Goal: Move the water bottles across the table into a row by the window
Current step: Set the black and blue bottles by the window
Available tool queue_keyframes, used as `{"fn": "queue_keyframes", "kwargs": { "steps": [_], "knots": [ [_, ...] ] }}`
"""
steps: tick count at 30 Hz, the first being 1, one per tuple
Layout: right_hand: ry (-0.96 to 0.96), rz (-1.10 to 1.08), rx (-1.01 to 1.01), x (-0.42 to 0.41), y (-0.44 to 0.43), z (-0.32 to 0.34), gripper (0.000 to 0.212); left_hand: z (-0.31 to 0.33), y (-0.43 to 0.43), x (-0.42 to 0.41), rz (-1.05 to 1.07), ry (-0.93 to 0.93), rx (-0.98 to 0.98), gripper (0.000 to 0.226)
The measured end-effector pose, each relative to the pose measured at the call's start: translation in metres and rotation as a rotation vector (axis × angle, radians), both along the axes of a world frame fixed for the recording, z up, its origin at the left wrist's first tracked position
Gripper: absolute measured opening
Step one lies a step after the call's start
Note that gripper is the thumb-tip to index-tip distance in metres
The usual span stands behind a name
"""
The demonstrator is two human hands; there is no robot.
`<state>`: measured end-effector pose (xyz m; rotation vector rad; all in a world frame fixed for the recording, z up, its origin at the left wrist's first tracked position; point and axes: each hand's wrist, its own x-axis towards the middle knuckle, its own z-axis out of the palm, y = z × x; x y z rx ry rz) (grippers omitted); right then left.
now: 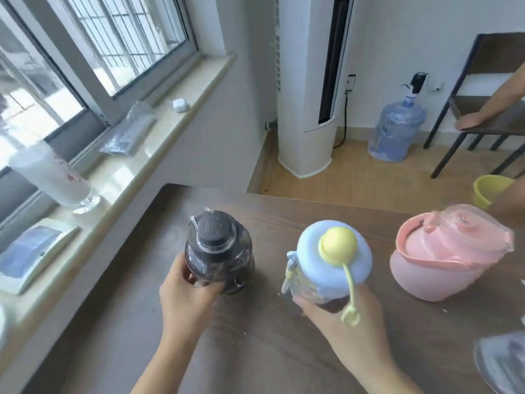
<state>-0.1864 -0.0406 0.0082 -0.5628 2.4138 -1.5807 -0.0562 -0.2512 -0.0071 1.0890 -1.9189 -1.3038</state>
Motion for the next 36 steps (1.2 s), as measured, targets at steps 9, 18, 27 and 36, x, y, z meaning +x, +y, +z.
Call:
{"fn": "queue_keyframes", "kwargs": {
  "steps": [9,18,27,36],
  "knots": [
    [-0.059,-0.043,0.026,-0.062,-0.135,-0.007,0.053,-0.009,-0.140,-0.047,0.117,0.000,-0.028,0.045],
    [-0.029,0.013,0.080,-0.064,-0.207,-0.015,0.045,-0.028,-0.201,-0.072,0.165,-0.014,0.016,0.044],
    [-0.030,0.005,0.110,-0.053,-0.227,-0.019,0.049,-0.036,-0.219,-0.070,0.094,-0.002,0.066,0.049],
    [-0.183,0.018,0.096,-0.048,-0.215,-0.033,0.093,-0.027,-0.158,-0.038,0.134,0.126,0.295,0.109]
  ]
}}
